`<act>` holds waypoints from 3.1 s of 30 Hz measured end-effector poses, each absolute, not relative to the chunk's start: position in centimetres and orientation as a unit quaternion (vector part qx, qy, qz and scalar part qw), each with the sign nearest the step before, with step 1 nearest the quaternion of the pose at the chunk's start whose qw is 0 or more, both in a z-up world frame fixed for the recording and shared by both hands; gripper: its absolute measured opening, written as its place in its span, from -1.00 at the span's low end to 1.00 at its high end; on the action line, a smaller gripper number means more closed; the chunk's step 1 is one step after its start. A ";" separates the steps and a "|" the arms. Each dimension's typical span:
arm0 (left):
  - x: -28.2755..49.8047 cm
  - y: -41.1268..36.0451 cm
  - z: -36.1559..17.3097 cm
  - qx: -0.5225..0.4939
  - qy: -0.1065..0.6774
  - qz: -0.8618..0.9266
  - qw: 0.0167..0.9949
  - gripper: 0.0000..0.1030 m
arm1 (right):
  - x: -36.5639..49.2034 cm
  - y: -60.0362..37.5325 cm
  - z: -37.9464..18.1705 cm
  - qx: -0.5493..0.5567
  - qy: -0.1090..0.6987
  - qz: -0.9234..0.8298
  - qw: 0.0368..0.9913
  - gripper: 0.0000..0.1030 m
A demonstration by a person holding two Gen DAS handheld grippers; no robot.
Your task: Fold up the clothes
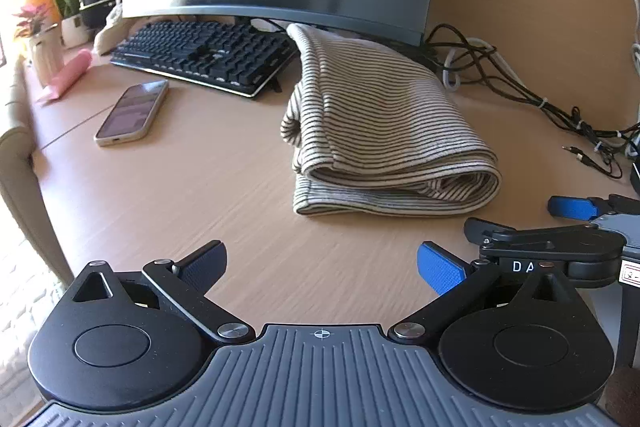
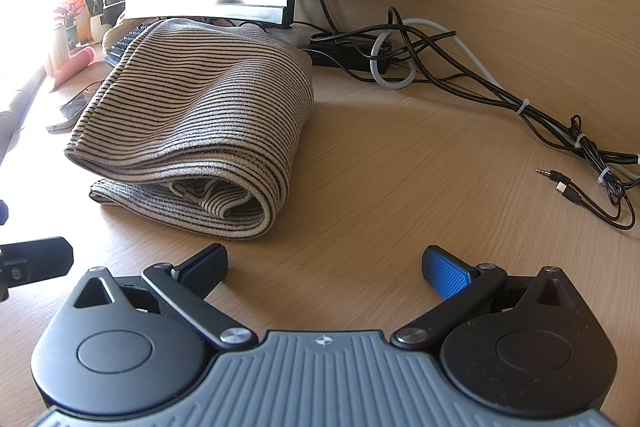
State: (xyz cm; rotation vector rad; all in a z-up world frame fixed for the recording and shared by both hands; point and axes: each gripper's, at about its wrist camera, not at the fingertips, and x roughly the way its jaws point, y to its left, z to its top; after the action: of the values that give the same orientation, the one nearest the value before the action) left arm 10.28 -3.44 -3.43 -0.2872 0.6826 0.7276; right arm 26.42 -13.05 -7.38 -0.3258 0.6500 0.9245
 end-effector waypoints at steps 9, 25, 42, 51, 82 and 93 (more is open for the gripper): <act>10.1 -4.4 -3.2 -0.127 0.343 0.369 0.854 1.00 | 26.4 -13.1 -7.4 -0.154 0.307 0.436 0.832 1.00; 10.7 -6.0 -3.2 -0.112 0.361 0.363 0.852 1.00 | 26.4 -13.1 -7.4 -0.154 0.307 0.436 0.832 1.00; 11.3 -5.8 -3.6 -0.121 0.369 0.367 0.845 1.00 | 26.4 -13.1 -7.4 -0.154 0.307 0.436 0.832 1.00; 11.3 -5.6 -3.8 -0.127 0.376 0.370 0.840 1.00 | 26.4 -13.0 -7.4 -0.154 0.307 0.436 0.832 1.00; 11.1 -5.8 -3.6 -0.129 0.372 0.373 0.840 1.00 | 26.4 -13.0 -7.4 -0.153 0.307 0.435 0.832 1.00; 11.0 -5.9 -3.7 -0.130 0.371 0.373 0.841 1.00 | 26.4 -13.0 -7.4 -0.153 0.307 0.435 0.832 1.00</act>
State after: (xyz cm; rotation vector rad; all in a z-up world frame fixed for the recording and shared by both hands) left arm 11.05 -5.86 -3.67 -0.2747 0.7842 0.7879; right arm 26.39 -13.03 -7.38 -0.3253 0.6519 0.9232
